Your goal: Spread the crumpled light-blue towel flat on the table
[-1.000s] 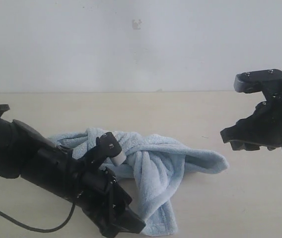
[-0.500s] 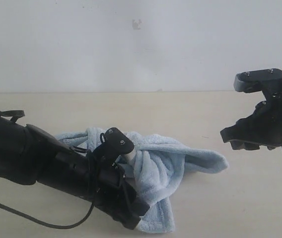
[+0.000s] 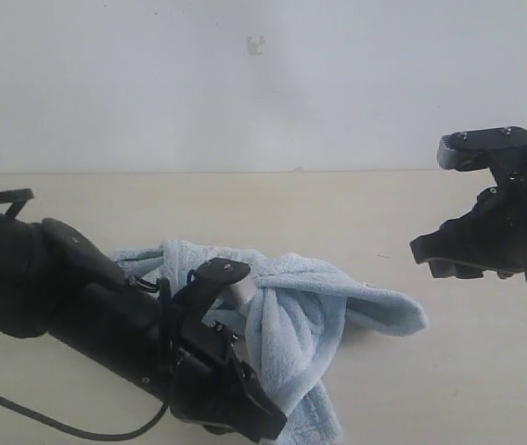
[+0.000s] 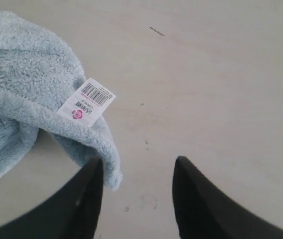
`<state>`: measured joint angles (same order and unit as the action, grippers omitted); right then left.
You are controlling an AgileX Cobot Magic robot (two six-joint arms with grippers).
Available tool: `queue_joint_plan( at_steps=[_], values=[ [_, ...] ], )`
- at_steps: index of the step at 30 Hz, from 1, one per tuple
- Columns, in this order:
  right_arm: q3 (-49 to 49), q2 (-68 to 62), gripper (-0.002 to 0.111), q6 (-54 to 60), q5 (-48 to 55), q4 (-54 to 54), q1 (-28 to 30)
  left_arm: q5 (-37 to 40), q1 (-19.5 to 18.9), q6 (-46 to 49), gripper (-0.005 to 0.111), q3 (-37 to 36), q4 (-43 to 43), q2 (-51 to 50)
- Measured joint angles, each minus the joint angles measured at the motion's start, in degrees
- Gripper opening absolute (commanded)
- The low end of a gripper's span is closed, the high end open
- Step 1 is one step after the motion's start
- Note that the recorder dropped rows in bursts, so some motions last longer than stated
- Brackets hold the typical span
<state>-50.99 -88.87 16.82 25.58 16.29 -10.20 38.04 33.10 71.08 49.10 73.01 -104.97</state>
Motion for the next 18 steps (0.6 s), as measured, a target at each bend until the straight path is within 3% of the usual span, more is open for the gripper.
queue_joint_plan(
  at_steps=[5, 11, 18],
  values=[
    [-0.1, 0.0, 0.043, 0.8, 1.9, 1.2, 0.0, -1.6, 0.0, -7.0, 0.004, -0.1, -7.2, 8.3],
    [-0.1, 0.0, 0.043, 8.7, 3.4, 7.6, 0.0, -2.1, 0.0, -9.1, 0.004, -0.1, -14.0, 18.8],
    [-0.2, 0.0, 0.043, 18.6, 6.8, 18.1, 0.0, -2.1, 0.0, -9.2, 0.004, -0.1, -19.1, 16.5]
  ],
)
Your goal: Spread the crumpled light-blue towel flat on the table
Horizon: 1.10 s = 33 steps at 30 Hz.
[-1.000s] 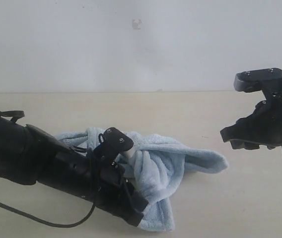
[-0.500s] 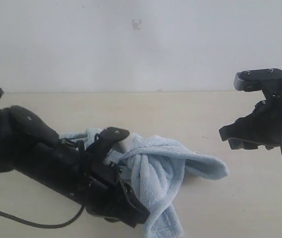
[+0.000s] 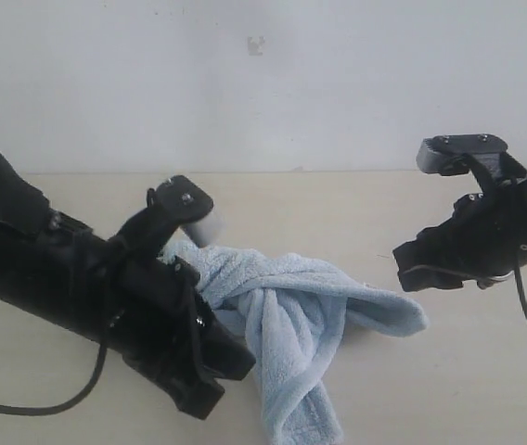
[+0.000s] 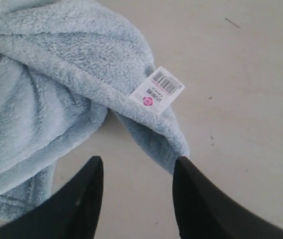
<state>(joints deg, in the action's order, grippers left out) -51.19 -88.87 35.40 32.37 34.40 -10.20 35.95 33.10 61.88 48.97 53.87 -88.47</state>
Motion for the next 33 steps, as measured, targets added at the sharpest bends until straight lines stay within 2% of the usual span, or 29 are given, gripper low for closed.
queue_joint_plan(
  at_steps=[6, 13, 17, 23, 25, 29, 33],
  values=[
    [0.0, 0.0, 0.043, 0.5, 2.6, 1.1, 0.0, 0.7, 0.0, -0.2, 0.004, -0.1, -0.4, -10.7],
    [0.0, 0.0, 0.043, 1.1, 1.8, 3.9, 0.0, -2.5, 0.0, 1.4, 0.006, 2.2, -0.1, -19.4],
    [0.0, 0.0, 0.043, 2.8, 0.1, 4.7, -0.8, -2.6, 0.0, 1.9, 0.021, 5.6, 1.1, -19.9],
    [0.0, 0.0, 0.043, 3.3, -0.7, 5.0, -3.2, -2.8, 0.0, 2.1, 0.057, 8.1, 1.8, -19.9],
    [0.0, 0.0, 0.043, 3.5, -0.7, 5.1, -3.8, -2.8, 0.0, 2.1, 0.066, 8.1, 1.8, -19.9],
    [0.0, 0.0, 0.043, 3.5, -0.7, 5.1, -4.6, -2.5, 0.0, 2.0, 0.067, 8.1, 3.0, -19.9],
    [0.0, 0.0, 0.043, 3.5, -0.8, 5.1, -4.6, -2.0, 0.0, 1.9, 0.066, 8.1, 9.0, -19.9]
  ],
)
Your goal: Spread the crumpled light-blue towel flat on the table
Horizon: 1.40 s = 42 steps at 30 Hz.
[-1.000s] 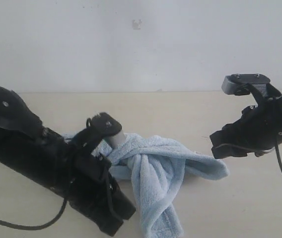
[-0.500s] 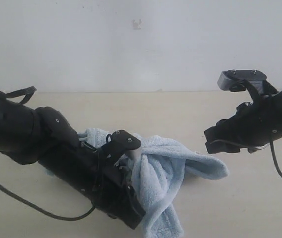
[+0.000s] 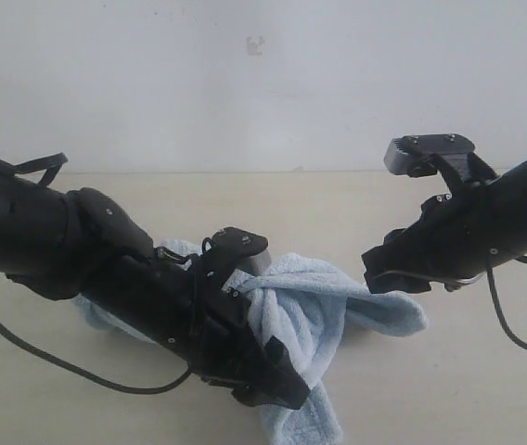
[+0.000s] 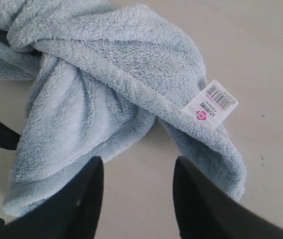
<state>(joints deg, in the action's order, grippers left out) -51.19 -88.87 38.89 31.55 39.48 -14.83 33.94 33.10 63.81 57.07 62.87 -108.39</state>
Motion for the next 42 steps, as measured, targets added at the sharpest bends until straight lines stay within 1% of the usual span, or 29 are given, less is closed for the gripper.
queue_joint_plan(
  at_steps=[10, 15, 18, 20, 21, 26, 32, 36, 39, 42],
  values=[
    [0.0, 0.0, 0.043, 0.0, -0.1, 0.0, 0.0, -0.9, 0.0, 0.1, 0.066, 0.0, 1.8, -0.4],
    [0.0, 0.0, 0.043, 0.0, -0.1, 0.0, 0.0, -2.8, 0.0, 0.2, 0.066, 0.0, 0.2, -4.0],
    [0.0, 0.0, 0.043, 0.0, -0.1, 0.0, 0.0, -3.0, 0.0, 0.2, 0.063, 0.0, 0.1, -5.1],
    [0.0, 0.0, 0.043, 0.0, -0.1, 0.0, 0.0, -3.4, 0.0, 0.2, 0.054, 0.0, 0.1, -5.1],
    [0.0, 0.0, 0.043, 0.0, -0.3, 0.0, 0.0, -3.7, 0.0, 0.2, 0.048, 0.0, 0.1, -5.1],
    [0.0, 0.0, 0.043, 0.0, -0.9, 0.0, 0.0, -3.5, 0.0, 0.1, 0.004, 0.0, 0.1, -5.1],
    [0.0, 0.0, 0.043, 0.5, -1.8, 0.0, 0.0, -1.9, 0.0, -1.9, 0.004, 0.3, 0.1, -5.1],
    [0.3, 0.0, 0.043, 1.3, -6.7, -2.9, 0.0, 2.5, -0.2, -2.1, 0.004, 3.2, -0.7, -4.1],
    [2.4, -0.4, 0.043, 1.3, -11.3, -4.0, 0.0, 6.7, -0.5, -4.1, 0.004, 6.1, -3.0, -1.9],
    [3.3, -2.5, 0.043, 1.6, -12.6, -4.4, 0.0, 8.5, -0.5, -7.4, 0.004, 7.5, -6.5, 0.7]
  ],
)
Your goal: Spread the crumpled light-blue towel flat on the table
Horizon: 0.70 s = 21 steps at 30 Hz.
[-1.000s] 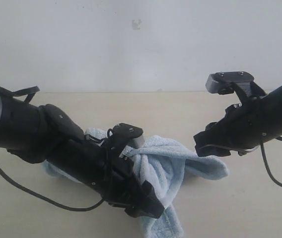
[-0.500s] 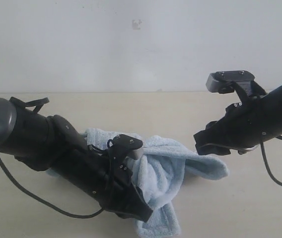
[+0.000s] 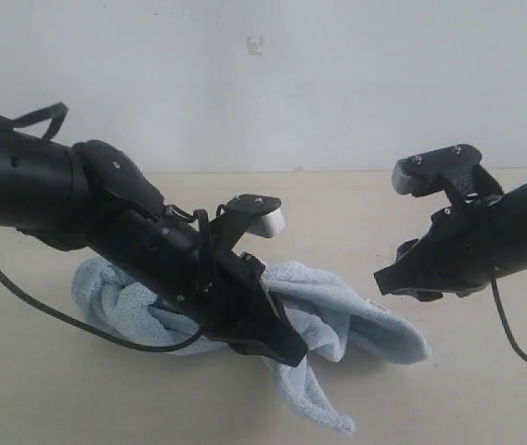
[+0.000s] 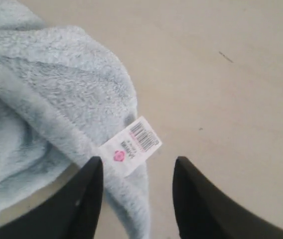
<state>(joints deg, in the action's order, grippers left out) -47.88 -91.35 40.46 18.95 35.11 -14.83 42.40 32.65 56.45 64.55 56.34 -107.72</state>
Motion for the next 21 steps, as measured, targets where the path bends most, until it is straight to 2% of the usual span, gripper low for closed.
queue_joint_plan(
  at_steps=[6, 13, 21],
  values=[
    [0.1, -6.2, 0.043, 1.0, -2.2, -0.8, 0.0, 0.7, 0.0, -2.3, 0.004, 0.1, -5.8, 2.4],
    [-0.8, -7.2, 0.043, 1.0, -2.1, -1.1, 0.0, 0.8, -0.1, -2.4, 0.004, 0.1, -6.4, 2.5],
    [-5.7, -0.8, 0.043, 1.5, 12.6, -0.8, 0.0, 0.8, -0.1, -2.4, 0.004, 0.1, -6.4, 2.5]
  ],
)
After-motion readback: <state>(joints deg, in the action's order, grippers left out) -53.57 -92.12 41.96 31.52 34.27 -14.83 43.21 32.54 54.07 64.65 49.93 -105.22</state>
